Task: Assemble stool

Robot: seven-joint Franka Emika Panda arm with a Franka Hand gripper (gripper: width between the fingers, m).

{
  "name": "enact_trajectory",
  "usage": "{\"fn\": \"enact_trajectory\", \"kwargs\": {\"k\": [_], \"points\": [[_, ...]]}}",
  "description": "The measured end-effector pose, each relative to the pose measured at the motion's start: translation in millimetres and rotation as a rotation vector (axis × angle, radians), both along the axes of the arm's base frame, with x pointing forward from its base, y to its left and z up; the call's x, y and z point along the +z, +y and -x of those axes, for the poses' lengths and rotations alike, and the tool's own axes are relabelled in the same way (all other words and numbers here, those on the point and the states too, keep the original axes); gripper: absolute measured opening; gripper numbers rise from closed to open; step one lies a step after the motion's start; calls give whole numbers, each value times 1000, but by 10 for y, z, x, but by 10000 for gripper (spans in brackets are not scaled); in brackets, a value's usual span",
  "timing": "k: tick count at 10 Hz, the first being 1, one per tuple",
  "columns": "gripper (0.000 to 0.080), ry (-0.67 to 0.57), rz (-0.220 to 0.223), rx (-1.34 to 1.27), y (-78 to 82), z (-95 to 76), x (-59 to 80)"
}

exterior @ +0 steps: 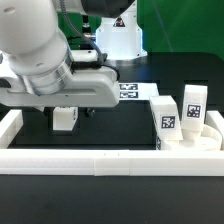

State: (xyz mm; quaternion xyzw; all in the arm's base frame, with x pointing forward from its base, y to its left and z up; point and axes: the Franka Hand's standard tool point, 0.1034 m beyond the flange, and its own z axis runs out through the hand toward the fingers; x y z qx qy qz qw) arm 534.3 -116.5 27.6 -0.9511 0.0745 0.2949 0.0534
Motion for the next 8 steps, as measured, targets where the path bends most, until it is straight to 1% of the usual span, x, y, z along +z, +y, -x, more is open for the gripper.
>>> {"fn": "enact_trajectory", "kwargs": {"k": [2, 3, 4, 5, 6, 8], "points": [[649, 25, -10, 2, 16, 36, -10], [649, 89, -28, 2, 41, 114, -9], [649, 140, -28, 4, 45, 143, -45], [649, 229, -31, 25, 39, 221, -42], [649, 300, -37, 36, 39, 237, -56], [649, 434, -69, 50, 15, 287, -85]]}}
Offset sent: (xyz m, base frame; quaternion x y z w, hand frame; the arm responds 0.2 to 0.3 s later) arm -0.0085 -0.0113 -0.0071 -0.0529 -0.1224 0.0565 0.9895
